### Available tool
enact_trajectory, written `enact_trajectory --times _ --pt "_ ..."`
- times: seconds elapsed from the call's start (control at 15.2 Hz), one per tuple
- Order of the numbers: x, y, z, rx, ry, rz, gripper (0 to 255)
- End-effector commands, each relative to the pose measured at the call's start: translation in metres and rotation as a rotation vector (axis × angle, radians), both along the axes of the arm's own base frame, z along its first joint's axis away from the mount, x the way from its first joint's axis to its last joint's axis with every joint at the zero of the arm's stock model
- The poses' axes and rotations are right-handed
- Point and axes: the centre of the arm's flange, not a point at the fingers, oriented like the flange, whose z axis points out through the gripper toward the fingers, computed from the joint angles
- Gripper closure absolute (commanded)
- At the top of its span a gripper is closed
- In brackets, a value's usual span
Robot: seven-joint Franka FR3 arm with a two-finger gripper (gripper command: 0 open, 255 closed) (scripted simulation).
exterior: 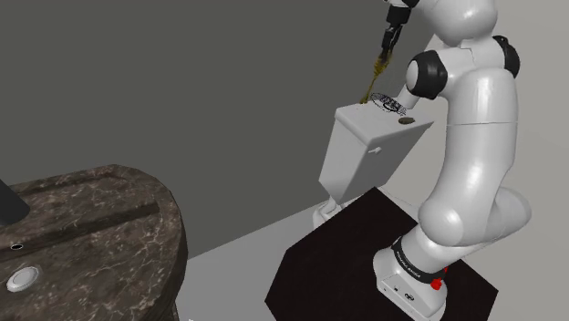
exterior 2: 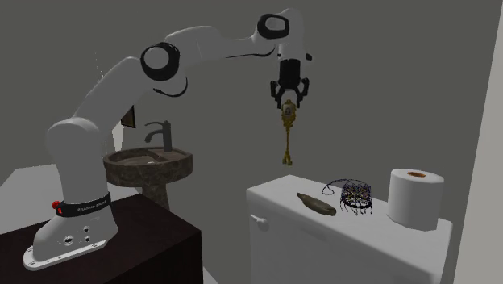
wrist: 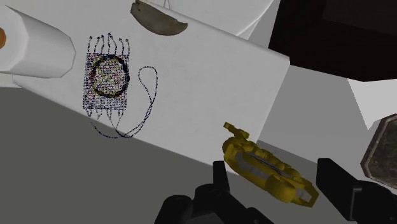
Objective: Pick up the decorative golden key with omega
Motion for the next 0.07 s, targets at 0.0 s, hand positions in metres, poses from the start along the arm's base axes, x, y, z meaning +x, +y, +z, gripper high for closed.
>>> enact_trajectory --times 0.0 --pt "0.0007 0.0005 0.0088 -0.01 -0.014 0.004 255"
